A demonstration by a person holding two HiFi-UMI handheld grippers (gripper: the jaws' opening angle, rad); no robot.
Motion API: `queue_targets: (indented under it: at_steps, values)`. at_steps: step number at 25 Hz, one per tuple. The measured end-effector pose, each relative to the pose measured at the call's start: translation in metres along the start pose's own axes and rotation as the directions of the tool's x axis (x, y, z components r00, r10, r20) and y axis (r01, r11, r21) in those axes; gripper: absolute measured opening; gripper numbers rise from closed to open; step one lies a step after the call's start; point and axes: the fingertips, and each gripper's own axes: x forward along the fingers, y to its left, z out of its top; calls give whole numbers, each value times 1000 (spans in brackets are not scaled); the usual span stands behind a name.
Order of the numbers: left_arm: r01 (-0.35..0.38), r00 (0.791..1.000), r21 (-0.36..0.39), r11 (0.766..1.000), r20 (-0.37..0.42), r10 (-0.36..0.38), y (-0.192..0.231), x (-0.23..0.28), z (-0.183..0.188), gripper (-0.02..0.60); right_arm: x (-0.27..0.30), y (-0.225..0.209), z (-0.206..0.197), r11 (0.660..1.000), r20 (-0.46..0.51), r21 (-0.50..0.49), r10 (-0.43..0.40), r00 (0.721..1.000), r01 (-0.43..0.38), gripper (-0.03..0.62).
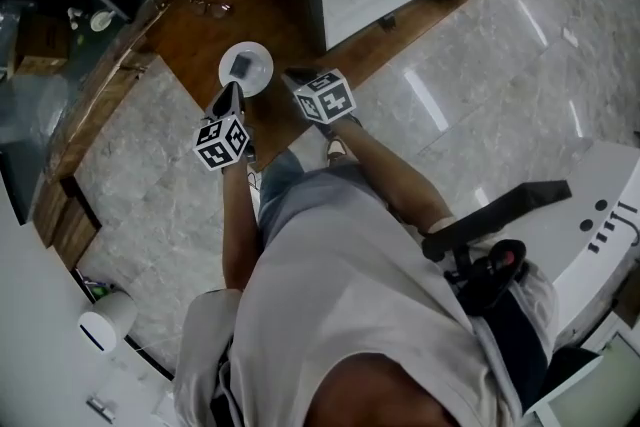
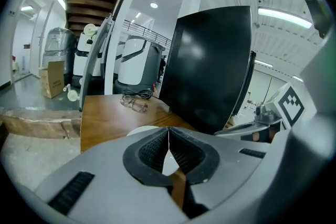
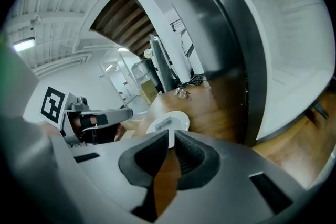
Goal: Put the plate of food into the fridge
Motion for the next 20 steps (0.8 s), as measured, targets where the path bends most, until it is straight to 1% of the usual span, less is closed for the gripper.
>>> queue_targets:
  at_steps: [4,6,7,8,9,12,15,17,19,20]
  values:
    - [-13,999,38,999,-46,15,40,25,21,20,34,-10,12,999,-59,43,1,998,2,23]
    - [-8,995,66,998,-98,15,81,50,36,20,72,-10,34,999,-90,47,-1,996,6,25]
    - [3,991,80,997,-136,8,105,66,43,20,96,-10,47,998,-110,57,-2,994,8,49]
    - [20,983,93,995,-181,-3,127,82,48,20,120,-10,58,997,-134,74,-1,991,11,125]
    - [44,973,104,994,-230,-19,146,97,51,20,141,-11,65,995,-159,97,-4,987,20,180]
    - [128,932,129,983,-354,-75,198,141,59,20,204,-21,84,986,-230,148,-41,972,76,181]
    - [203,892,156,967,-437,-117,250,182,71,20,266,-28,102,966,-270,229,-57,961,121,181]
    - [273,867,186,944,-473,-157,273,199,66,20,291,-27,100,931,-261,340,-45,964,135,181]
    - [349,845,215,912,-494,-207,285,210,58,20,300,-27,96,878,-223,456,-44,974,144,180]
    - [383,835,215,898,-497,-237,289,214,57,20,302,-28,95,857,-207,493,-53,977,151,181]
